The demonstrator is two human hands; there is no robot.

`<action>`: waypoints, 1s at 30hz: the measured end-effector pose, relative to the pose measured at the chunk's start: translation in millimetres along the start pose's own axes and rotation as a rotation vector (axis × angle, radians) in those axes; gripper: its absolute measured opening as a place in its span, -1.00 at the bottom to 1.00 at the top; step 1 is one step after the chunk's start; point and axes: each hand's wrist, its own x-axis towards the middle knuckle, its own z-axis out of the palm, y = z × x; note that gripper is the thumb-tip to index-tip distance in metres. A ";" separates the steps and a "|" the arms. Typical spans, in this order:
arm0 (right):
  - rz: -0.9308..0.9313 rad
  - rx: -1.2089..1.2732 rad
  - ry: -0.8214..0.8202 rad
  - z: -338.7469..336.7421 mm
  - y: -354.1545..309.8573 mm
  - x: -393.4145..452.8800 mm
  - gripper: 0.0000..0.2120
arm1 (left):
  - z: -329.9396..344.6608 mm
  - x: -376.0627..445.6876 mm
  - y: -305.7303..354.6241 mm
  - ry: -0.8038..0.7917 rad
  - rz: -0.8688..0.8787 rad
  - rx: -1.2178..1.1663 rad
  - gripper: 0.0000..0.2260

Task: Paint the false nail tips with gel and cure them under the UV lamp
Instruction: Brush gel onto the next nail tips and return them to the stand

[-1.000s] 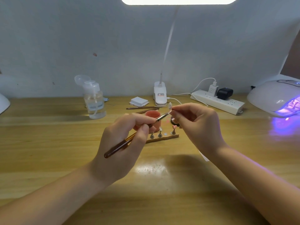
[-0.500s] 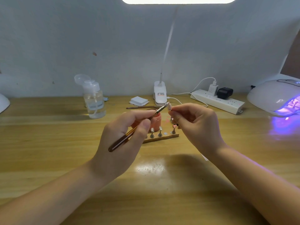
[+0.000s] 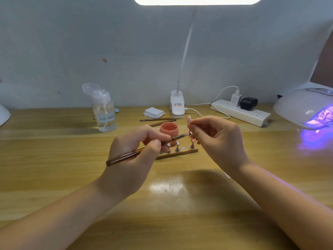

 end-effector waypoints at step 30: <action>0.016 -0.029 -0.019 -3.3 -1.8 -6.6 -0.85 | 5.1 4.9 6.8 -0.072 0.032 0.072 -0.78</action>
